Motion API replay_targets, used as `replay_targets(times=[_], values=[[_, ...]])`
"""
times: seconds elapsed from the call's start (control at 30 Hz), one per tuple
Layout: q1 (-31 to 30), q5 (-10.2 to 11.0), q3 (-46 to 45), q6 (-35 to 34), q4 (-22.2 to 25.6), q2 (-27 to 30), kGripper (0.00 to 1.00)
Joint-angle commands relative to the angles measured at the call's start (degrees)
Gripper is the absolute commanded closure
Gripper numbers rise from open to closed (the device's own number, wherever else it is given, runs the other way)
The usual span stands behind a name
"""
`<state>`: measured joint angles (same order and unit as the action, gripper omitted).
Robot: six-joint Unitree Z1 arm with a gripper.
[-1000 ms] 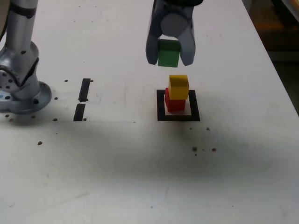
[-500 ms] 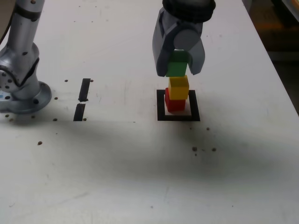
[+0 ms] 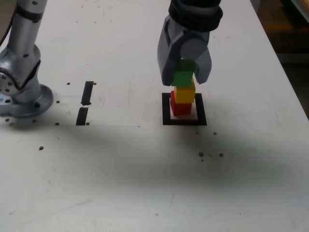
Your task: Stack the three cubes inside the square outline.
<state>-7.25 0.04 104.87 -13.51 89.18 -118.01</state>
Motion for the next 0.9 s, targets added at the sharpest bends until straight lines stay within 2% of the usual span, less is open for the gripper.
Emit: replay_targets(times=[0.0,0.17,0.57,0.87], values=[[0.0,0.1,-0.2,0.1,0.2,0.0,0.88],[0.0,0.1,-0.7,0.2,0.1,-0.4,0.79],[0.0,1.2,0.1,0.9,-0.3,-0.6,0.39],[0.0,1.3,-0.7,1.5,-2.7,-1.0,0.27]])
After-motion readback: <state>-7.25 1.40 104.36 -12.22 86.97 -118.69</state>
